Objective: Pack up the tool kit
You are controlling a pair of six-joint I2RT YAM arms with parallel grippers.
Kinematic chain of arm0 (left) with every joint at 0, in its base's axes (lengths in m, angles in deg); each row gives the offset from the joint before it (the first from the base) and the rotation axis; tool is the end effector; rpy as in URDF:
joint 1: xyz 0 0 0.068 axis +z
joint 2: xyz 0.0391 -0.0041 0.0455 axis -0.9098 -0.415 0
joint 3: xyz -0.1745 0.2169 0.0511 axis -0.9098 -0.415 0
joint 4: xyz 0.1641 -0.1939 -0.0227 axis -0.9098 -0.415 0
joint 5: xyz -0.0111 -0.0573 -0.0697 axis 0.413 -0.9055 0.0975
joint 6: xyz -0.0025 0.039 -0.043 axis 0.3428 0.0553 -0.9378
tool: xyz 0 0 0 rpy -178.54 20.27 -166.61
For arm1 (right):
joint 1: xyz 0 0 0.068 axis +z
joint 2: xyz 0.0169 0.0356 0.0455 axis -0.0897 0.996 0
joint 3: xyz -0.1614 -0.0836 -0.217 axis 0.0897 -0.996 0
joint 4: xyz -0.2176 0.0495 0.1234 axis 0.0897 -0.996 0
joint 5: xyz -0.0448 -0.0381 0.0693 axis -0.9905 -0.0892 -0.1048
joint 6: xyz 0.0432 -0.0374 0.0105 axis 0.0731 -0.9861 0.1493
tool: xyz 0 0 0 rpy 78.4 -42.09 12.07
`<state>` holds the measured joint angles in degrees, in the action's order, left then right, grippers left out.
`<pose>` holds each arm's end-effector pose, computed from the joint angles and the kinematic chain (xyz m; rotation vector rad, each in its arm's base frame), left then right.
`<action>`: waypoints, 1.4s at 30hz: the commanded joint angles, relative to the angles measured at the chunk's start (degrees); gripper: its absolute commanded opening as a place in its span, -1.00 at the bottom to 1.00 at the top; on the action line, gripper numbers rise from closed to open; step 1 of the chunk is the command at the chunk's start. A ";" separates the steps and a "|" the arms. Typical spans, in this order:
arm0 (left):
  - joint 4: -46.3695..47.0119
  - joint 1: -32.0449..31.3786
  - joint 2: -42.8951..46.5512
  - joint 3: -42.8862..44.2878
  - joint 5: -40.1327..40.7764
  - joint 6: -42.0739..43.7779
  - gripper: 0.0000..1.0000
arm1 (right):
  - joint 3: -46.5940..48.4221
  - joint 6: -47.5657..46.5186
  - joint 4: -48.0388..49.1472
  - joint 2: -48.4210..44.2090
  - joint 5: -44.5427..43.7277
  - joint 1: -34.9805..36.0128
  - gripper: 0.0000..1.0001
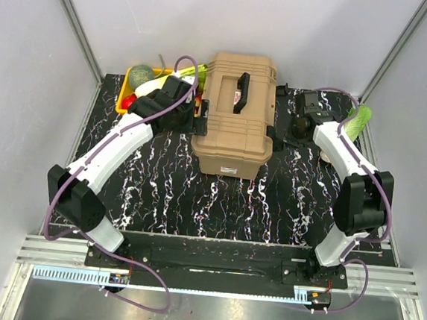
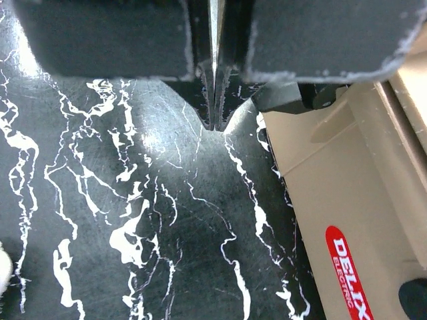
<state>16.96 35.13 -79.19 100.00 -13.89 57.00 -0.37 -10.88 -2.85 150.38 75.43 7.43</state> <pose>0.2916 -0.1659 0.3698 0.1559 2.3960 -0.3034 0.3585 0.0756 0.2840 0.3327 2.5504 0.1191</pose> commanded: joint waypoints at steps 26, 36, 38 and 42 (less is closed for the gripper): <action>9.60 3.28 -3.17 -14.38 -31.77 -0.45 0.76 | -1.27 2.48 20.70 10.91 23.59 11.76 -1.00; 8.55 5.30 -1.06 -7.28 -28.27 -0.19 0.77 | -7.43 11.99 18.89 1.33 6.39 9.32 -1.00; 8.11 6.61 -0.80 -4.20 -26.42 -0.10 0.80 | -8.92 13.30 18.27 -1.13 4.54 6.07 -0.98; 9.77 8.46 0.87 -0.32 -24.66 -0.54 0.93 | -10.78 15.68 18.53 -4.74 5.76 -1.40 -0.80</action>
<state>24.48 42.26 -79.56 94.56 -38.52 56.65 -11.34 -1.03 11.25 151.80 79.98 10.51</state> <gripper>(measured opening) 0.931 0.043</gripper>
